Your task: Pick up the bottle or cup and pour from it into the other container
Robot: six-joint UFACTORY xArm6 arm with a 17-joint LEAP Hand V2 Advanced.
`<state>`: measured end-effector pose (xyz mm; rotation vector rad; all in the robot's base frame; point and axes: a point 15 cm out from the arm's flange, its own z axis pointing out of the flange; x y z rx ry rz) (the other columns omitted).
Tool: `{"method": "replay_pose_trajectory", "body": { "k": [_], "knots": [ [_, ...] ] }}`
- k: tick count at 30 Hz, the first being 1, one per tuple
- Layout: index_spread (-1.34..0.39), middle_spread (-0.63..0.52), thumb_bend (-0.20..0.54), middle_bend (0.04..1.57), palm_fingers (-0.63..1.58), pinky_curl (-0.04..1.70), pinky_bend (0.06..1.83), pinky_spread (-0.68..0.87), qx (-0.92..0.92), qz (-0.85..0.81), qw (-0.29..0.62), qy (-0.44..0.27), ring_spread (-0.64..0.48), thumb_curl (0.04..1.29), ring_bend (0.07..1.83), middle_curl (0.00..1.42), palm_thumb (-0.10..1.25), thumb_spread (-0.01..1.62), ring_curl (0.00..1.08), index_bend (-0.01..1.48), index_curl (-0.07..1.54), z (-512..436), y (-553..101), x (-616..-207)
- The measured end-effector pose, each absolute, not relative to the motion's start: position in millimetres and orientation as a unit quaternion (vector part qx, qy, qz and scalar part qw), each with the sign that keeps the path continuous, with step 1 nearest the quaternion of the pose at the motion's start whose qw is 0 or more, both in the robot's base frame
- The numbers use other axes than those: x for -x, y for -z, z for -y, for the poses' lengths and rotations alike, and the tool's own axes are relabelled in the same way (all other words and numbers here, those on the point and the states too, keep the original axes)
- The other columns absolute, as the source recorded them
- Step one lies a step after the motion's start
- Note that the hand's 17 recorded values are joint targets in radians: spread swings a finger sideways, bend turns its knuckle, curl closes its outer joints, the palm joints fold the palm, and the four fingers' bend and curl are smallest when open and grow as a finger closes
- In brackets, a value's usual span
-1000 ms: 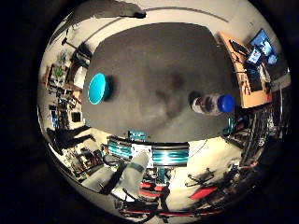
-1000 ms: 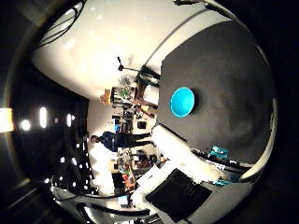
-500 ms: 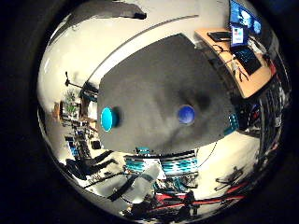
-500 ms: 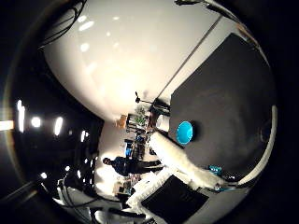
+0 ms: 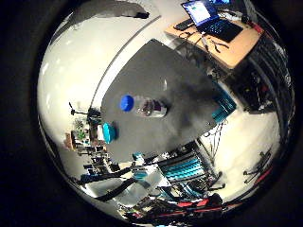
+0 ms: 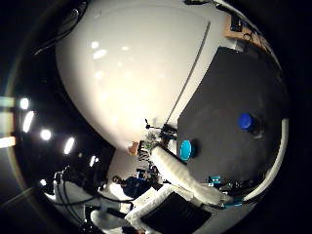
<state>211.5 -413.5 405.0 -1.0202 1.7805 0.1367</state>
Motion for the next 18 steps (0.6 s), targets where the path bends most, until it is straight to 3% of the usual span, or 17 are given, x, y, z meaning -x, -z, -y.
{"method": "replay_pose_trajectory", "body": {
  "k": [18],
  "knots": [
    [-0.16,0.13,-0.023,0.31,0.13,0.00,0.85,0.44,0.375,-0.683,0.623,-0.067,0.20,0.30,0.55,0.35,0.47,1.07,0.20,0.16,0.28,451.1,-322.0,-229.5]
  ]
}}
